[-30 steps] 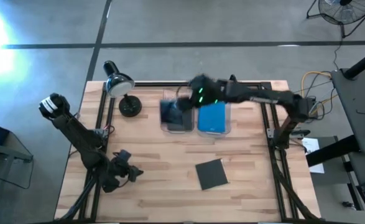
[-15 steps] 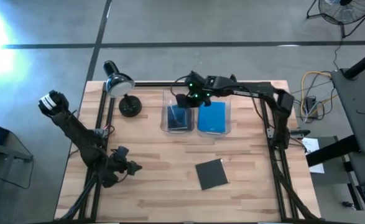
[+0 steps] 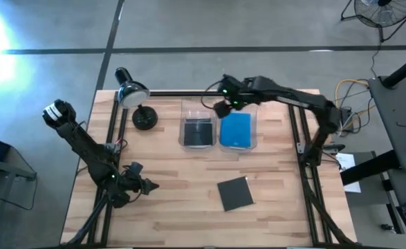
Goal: Pick & place jewel cases by type
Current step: Put the black CD case into the left transparent bin
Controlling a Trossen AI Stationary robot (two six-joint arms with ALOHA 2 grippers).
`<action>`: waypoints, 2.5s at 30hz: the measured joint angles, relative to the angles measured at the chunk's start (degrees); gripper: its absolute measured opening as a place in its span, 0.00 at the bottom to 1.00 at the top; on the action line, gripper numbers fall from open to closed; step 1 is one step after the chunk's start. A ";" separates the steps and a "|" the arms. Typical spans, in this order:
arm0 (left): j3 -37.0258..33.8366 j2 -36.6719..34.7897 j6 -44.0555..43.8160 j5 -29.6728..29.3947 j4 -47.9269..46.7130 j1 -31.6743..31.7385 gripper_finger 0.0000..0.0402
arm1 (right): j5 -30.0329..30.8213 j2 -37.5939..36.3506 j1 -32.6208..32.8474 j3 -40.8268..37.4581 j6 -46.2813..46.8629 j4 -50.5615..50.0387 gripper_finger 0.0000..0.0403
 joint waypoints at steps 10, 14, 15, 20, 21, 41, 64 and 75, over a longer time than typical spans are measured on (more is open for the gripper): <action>0.00 0.00 8.19 -0.09 4.65 1.70 0.53 | -17.13 -5.65 17.49 -15.25 11.06 -13.01 0.64; 0.00 0.04 8.21 0.31 4.98 2.14 0.53 | -22.40 -6.46 25.59 -26.85 18.16 -5.50 0.63; 0.00 0.04 8.21 0.33 5.29 2.14 0.53 | -23.74 -7.35 27.14 -29.82 20.59 -1.48 0.62; 0.00 0.16 10.19 0.72 7.58 2.38 0.53 | -27.78 -11.59 32.67 -45.10 35.50 23.75 0.61; 0.00 0.30 11.12 1.26 7.82 2.77 0.53 | -27.37 -12.05 33.36 -47.73 38.31 27.12 0.61; 0.00 3.53 28.55 19.99 14.74 17.13 0.53 | -24.81 -4.78 38.60 -56.94 49.79 63.30 0.66; 3.98 28.11 35.15 34.21 35.60 22.61 0.53 | -23.63 21.63 36.89 -24.73 47.70 65.19 0.61; 3.85 27.54 38.88 35.47 34.03 21.54 0.53 | -21.51 14.78 37.24 -23.86 38.81 66.98 0.61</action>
